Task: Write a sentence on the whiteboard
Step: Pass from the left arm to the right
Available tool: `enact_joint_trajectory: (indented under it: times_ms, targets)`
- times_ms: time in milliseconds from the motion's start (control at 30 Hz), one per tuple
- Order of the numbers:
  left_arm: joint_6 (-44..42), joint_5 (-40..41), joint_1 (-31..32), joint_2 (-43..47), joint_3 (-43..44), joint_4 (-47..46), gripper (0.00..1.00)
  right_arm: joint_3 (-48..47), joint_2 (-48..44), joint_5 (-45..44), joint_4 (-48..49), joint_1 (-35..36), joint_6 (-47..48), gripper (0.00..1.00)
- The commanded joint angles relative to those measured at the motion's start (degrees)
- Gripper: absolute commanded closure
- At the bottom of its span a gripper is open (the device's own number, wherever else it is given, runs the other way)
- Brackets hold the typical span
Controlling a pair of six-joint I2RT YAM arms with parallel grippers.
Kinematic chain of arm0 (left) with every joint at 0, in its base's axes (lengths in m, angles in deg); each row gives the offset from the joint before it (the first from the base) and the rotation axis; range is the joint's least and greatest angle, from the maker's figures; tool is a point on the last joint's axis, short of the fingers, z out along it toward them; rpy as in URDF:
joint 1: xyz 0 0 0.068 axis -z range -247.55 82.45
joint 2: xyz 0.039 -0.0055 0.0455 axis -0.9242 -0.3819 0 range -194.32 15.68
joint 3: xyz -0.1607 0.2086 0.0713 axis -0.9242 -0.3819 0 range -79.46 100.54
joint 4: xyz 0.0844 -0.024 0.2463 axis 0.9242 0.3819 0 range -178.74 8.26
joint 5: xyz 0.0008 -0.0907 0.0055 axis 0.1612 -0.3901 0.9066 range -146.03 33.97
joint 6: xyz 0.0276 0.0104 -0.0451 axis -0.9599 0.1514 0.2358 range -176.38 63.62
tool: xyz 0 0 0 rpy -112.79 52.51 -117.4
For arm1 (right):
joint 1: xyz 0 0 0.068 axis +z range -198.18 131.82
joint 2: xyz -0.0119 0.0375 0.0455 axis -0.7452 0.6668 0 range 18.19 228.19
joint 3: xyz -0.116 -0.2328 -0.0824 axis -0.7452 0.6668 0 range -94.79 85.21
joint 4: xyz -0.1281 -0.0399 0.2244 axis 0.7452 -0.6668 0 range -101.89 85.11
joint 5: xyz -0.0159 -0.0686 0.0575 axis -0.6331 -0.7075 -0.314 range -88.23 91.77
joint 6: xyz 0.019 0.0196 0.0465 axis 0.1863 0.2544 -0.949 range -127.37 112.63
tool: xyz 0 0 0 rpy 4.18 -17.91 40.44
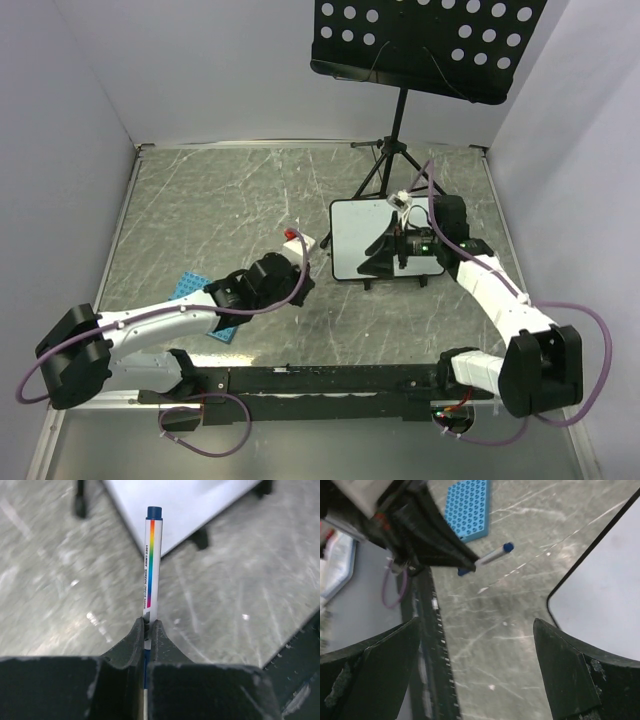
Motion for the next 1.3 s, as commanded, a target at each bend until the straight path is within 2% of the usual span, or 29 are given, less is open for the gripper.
enact_joint_trajectory:
  times_ms: [0, 67, 233, 433, 933, 1100, 1267]
  targets:
    - [-6.4, -4.2, 2.7, -1.0, 3.2, -6.1, 0.99, -0.7, 2.7, -3.1, 10.3, 2.8, -16.7, 0.01]
    - [-7.4, -3.8, 4.1, -3.3, 5.1, -4.8, 0.99, -1.3, 3.7, -6.1, 9.1, 4.0, -17.7, 0.01]
    - [-9.4, -2.8, 5.7, -7.6, 9.5, -3.6, 0.99, -1.1, 7.9, -3.5, 9.8, 5.3, -21.4, 0.03]
    - [-10.9, -3.2, 5.9, -9.3, 11.1, -3.8, 0.99, -2.5, 10.8, -2.6, 7.6, 8.6, -21.3, 0.11]
    - [-11.1, -4.1, 6.2, -9.7, 11.7, -4.7, 0.99, -3.7, 12.8, -0.4, 6.7, 9.8, -20.9, 0.41]
    - [-10.8, -3.6, 6.3, -9.4, 11.5, -4.8, 0.99, -4.3, 13.3, 0.2, 5.9, 10.0, -20.2, 0.45]
    - [-10.9, -3.3, 6.3, -9.2, 11.6, -4.8, 0.99, -4.8, 13.9, -0.1, 4.5, 10.1, -19.1, 0.44]
